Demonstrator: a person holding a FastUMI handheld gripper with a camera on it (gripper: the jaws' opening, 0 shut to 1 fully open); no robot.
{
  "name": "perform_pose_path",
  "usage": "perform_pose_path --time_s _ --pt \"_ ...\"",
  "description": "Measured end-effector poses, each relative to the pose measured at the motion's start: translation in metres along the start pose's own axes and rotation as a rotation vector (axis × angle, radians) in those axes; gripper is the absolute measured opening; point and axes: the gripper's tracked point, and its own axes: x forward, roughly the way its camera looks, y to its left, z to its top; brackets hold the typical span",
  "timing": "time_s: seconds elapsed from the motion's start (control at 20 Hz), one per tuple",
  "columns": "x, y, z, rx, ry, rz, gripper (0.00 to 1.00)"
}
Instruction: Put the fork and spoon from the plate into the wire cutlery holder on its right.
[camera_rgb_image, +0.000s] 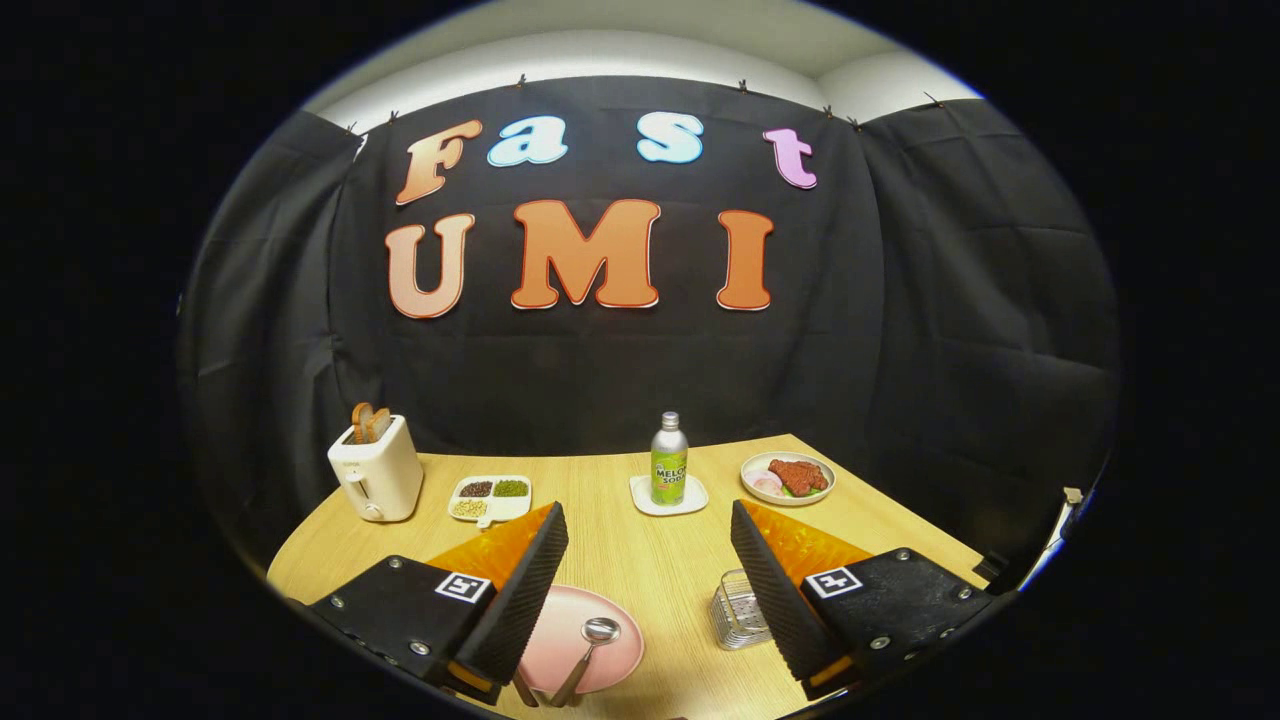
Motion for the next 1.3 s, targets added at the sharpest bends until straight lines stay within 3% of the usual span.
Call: perform_pose_path --time_s 0.6,1.3 --pt "0.006 0.017 -0.018 -0.011 0.029 0.019 0.98" --pt "0.013 0.049 -0.134 -0.109 0.244 0.078 0.99"
